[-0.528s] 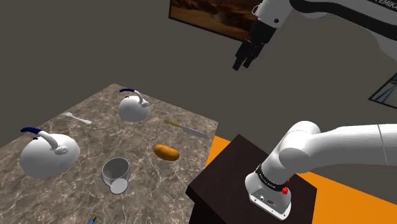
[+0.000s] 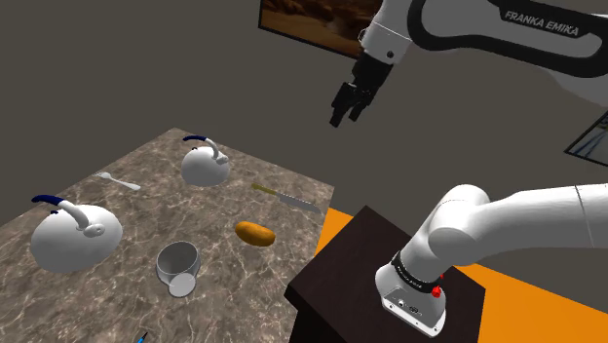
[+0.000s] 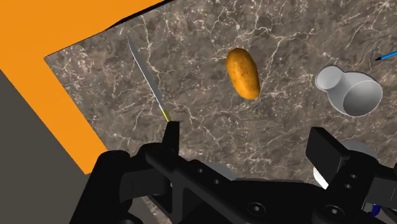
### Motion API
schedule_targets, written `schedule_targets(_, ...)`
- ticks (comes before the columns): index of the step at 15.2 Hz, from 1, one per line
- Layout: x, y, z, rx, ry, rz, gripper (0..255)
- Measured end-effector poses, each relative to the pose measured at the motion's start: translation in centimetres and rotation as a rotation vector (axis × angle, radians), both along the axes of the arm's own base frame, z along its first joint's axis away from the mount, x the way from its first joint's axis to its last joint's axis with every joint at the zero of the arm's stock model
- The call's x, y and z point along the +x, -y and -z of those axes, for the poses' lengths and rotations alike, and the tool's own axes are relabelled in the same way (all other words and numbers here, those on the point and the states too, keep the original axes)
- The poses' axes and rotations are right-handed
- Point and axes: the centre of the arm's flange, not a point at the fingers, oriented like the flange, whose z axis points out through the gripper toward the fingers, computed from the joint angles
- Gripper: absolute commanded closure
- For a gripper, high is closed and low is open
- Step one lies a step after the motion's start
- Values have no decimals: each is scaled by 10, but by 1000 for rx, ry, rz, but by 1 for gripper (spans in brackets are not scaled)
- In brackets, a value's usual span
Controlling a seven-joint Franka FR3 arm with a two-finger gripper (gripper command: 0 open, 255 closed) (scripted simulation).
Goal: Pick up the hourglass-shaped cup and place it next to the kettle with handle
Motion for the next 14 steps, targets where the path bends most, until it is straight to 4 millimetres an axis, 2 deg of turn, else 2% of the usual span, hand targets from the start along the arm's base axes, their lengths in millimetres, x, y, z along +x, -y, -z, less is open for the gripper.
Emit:
schedule_targets(11,36,-109,86,1,-12,3,0)
schedule_targets(14,44,-139,117,1,-16,5,0)
